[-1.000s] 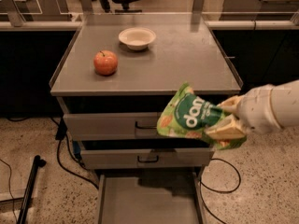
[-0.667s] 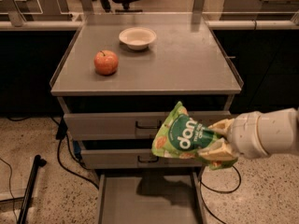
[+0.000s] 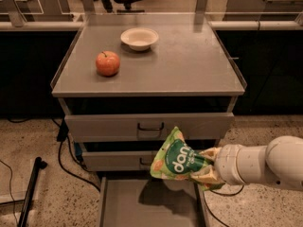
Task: Place green rice chip bag into bottom drawer
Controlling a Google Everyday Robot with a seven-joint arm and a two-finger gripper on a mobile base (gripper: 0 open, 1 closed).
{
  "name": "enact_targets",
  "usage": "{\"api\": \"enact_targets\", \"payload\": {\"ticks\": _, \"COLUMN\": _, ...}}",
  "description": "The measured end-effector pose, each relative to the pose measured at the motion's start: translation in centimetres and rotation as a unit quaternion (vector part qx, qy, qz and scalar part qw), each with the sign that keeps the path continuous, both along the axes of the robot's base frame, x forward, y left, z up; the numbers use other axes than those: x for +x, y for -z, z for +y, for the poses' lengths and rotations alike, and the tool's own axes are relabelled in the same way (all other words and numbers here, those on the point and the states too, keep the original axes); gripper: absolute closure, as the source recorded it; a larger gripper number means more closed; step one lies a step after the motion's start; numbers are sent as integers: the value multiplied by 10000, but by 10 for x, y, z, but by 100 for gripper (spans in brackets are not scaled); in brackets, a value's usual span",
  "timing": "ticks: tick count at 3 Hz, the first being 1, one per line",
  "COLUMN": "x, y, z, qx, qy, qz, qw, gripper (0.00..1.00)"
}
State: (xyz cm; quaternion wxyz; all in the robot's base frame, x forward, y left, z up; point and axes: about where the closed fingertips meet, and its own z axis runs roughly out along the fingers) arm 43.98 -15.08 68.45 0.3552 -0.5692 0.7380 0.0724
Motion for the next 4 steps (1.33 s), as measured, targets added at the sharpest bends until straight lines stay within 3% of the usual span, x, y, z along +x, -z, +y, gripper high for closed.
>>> {"api": "enact_targets", "payload": {"ticks": 2, "x": 7, "y": 18, "z": 7, "qx": 40, "qy": -48, "qz": 104, "qw": 9999, "gripper": 100}}
{"api": "enact_targets", "payload": {"ticks": 4, "x": 41, "y": 95, "z": 19, "qx": 154, "qy": 114, "qz": 341, "qw": 9992, "gripper": 100}}
